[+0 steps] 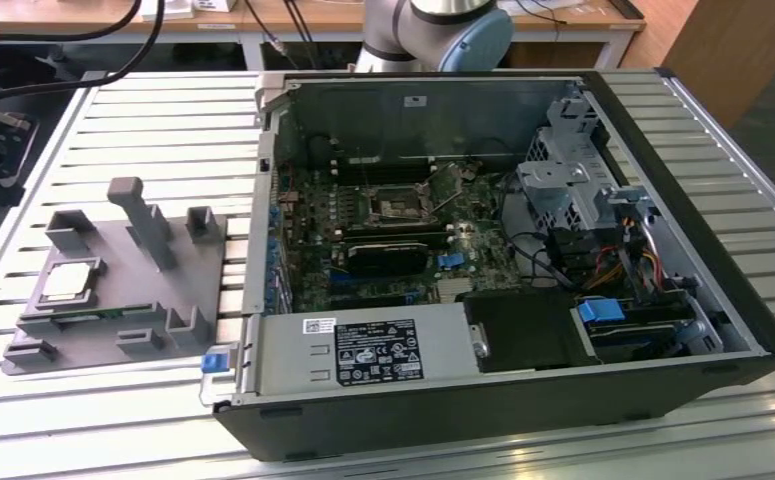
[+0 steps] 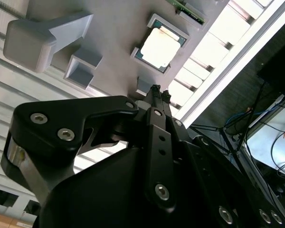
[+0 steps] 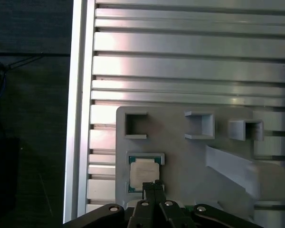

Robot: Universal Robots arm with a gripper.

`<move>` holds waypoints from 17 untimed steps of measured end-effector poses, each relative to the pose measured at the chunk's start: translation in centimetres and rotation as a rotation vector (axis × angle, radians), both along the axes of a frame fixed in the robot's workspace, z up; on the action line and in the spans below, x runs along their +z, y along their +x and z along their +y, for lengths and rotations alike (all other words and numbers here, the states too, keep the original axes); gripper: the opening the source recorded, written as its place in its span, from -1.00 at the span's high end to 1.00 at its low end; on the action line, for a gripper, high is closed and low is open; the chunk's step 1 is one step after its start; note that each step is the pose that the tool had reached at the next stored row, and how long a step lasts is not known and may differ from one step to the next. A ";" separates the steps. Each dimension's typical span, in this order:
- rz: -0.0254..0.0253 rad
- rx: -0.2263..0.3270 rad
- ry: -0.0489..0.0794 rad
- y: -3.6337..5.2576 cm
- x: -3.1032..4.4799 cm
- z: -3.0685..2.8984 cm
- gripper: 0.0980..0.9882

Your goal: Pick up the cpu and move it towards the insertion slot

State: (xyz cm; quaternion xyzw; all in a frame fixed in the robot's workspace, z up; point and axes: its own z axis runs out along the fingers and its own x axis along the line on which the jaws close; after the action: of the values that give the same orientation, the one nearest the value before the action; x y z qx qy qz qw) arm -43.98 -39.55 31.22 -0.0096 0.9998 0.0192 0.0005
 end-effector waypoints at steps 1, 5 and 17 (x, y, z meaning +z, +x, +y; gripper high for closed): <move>-0.0001 0.000 0.000 -0.07 -0.08 -0.04 0.98; -0.0013 0.000 0.000 -0.35 -0.46 -0.18 0.98; -0.0044 0.000 0.000 -0.69 -1.51 -0.33 0.57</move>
State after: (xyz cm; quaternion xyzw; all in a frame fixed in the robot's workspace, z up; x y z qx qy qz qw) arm -44.67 -39.88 29.71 -0.0096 0.9998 0.0192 0.0027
